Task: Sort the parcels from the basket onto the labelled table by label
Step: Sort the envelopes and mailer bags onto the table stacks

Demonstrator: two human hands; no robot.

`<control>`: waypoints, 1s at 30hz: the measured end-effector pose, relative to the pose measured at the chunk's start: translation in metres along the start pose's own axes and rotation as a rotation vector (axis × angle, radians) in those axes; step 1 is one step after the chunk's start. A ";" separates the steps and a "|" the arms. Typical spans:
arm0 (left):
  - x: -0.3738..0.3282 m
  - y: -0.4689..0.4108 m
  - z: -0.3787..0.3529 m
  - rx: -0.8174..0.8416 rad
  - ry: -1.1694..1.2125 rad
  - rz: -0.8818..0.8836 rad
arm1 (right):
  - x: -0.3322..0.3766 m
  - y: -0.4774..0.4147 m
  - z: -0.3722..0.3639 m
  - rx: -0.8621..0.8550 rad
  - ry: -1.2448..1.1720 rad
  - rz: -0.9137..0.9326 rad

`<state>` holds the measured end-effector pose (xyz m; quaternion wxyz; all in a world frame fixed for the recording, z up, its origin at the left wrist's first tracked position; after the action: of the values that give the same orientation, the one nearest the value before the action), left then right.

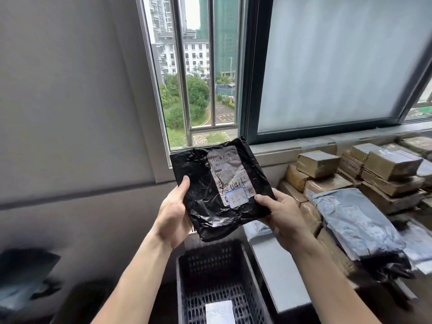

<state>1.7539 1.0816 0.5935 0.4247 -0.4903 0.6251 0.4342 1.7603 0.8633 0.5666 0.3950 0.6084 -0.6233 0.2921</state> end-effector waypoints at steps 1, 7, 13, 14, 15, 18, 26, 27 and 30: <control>0.001 0.001 0.001 0.006 0.012 0.015 | -0.001 0.002 -0.001 -0.001 -0.002 -0.002; 0.008 0.004 0.018 0.004 0.043 0.040 | -0.015 0.017 -0.003 -0.018 0.023 -0.017; 0.039 0.012 0.033 -0.002 0.063 0.124 | -0.041 0.046 0.007 -0.053 0.037 -0.046; 0.049 0.014 0.035 -0.005 0.059 0.149 | -0.047 0.052 0.012 -0.080 0.036 -0.046; 0.059 0.015 0.034 -0.001 0.055 0.174 | -0.053 0.059 0.019 -0.115 0.033 -0.043; 0.092 0.024 0.019 0.044 0.037 0.268 | -0.069 0.081 0.050 -0.244 0.087 -0.025; 0.172 0.036 -0.083 0.172 -0.135 0.393 | -0.045 0.120 0.185 -0.432 0.153 0.019; 0.177 0.035 -0.102 0.190 -0.168 0.376 | -0.037 0.121 0.204 -0.443 0.141 0.026; 0.191 0.031 -0.161 0.205 -0.298 0.299 | -0.012 0.124 0.262 -0.467 0.124 0.019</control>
<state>1.6763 0.8846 0.4571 0.4910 -0.2768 0.6620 0.4941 1.6014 0.6587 0.4355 0.5598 0.4756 -0.6541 0.1802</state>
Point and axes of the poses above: each hand's wrist, its own y-axis away from the middle knuckle, its own z-axis out of the back of the hand, x = y × z, the point moved 7 cm from there along -y, towards the middle knuckle, and after that the axes turned 13 degrees about -y, right-handed, at the moved point
